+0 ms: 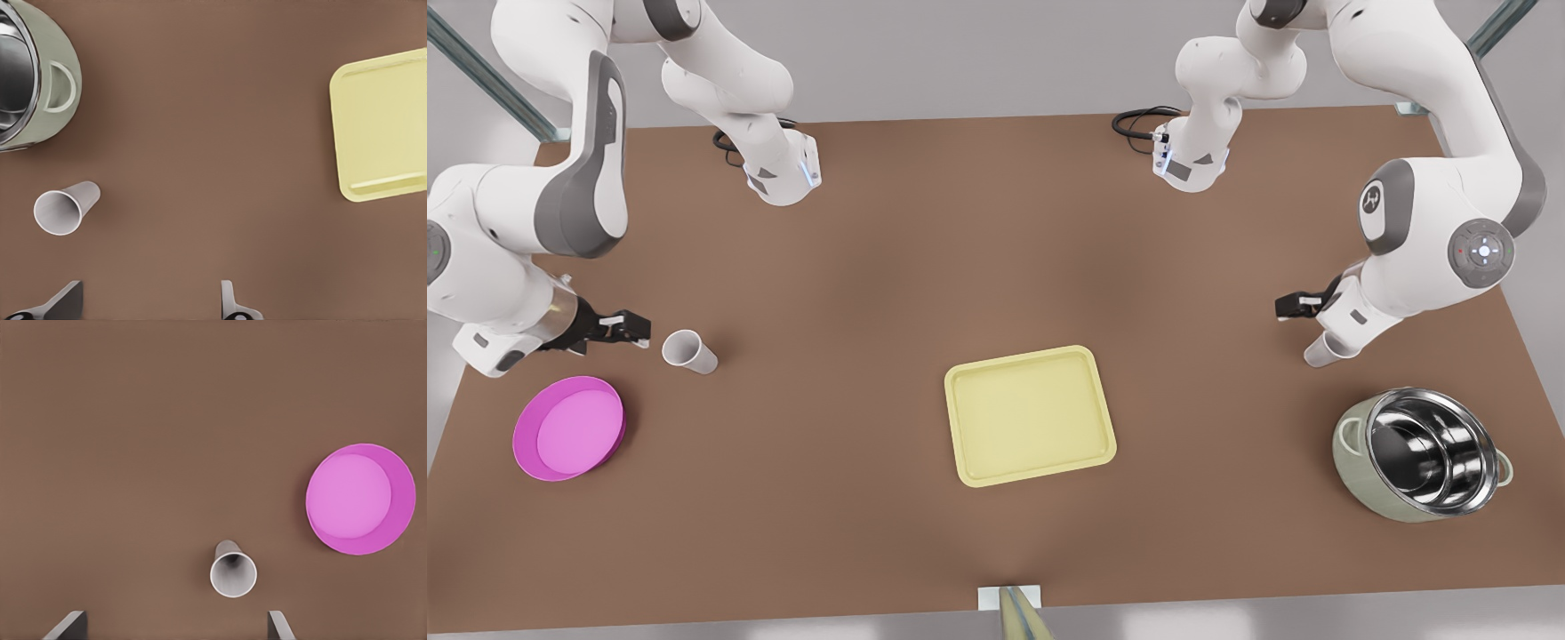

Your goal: Use both arms to respectively pick up the white IKEA cups from the middle-left and middle-right positions, then place the white IKEA cups onto the middle-middle tray, ensuring that the cups remain upright and do not tip over

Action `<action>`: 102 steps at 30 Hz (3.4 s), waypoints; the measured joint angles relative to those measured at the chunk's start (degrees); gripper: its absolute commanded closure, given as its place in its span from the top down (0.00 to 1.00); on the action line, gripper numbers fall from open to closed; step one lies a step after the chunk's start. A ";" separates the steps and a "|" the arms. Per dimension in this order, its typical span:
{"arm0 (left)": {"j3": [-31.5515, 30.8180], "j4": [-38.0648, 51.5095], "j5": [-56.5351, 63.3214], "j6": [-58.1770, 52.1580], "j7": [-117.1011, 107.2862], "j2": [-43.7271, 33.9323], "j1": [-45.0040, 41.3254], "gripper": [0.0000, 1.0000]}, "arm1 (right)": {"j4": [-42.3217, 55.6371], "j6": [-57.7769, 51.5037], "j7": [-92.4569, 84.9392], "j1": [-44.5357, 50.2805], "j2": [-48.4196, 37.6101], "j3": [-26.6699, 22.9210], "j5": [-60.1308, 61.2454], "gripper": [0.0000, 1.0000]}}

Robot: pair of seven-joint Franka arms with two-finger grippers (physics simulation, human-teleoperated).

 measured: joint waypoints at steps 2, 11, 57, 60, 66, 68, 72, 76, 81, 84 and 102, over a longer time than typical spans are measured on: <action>0.53 -0.11 -0.16 0.57 0.38 0.48 0.08 1.00 | -0.41 0.22 -0.47 -0.08 0.22 -0.01 0.23 1.00; 11.27 -17.03 -1.18 20.43 6.45 5.58 10.07 1.00 | -23.44 12.25 -1.96 -6.21 0.81 -0.34 1.21 1.00; -17.06 5.24 -6.09 39.62 -25.16 30.29 -5.72 0.21 | -35.37 41.96 -4.35 -10.70 7.22 0.14 1.46 0.21; -17.32 3.59 -5.96 41.82 -29.11 30.48 -5.79 0.22 | -31.40 39.70 -4.22 -2.34 6.10 0.21 1.69 0.21; -17.39 2.81 -7.90 45.05 -33.15 30.44 -5.92 1.00 | -16.64 37.33 -3.82 17.75 13.87 0.20 6.48 0.21; -17.38 2.54 -8.16 45.56 -33.93 30.04 -5.83 1.00 | -12.98 37.04 -2.96 22.30 16.17 0.19 8.61 0.21; -17.38 2.39 -7.16 45.77 -36.44 29.64 -5.81 1.00 | -6.21 37.23 1.14 30.13 21.00 0.18 13.37 0.21; -17.17 2.74 -5.29 39.64 -39.00 21.74 -3.19 1.00 | 5.29 37.16 6.60 33.62 30.05 2.09 15.96 0.21; -16.66 19.78 2.20 12.33 -38.16 11.72 5.41 1.00 | 12.69 37.00 12.64 36.17 37.65 4.03 16.84 0.21; -13.21 10.99 5.39 4.05 -33.45 2.08 4.81 1.00 | 13.05 36.78 15.68 37.26 39.48 4.19 16.81 0.21; -12.72 9.71 5.32 -8.30 -16.91 2.06 4.92 1.00 | 12.98 37.70 30.38 38.92 41.07 3.19 14.42 1.00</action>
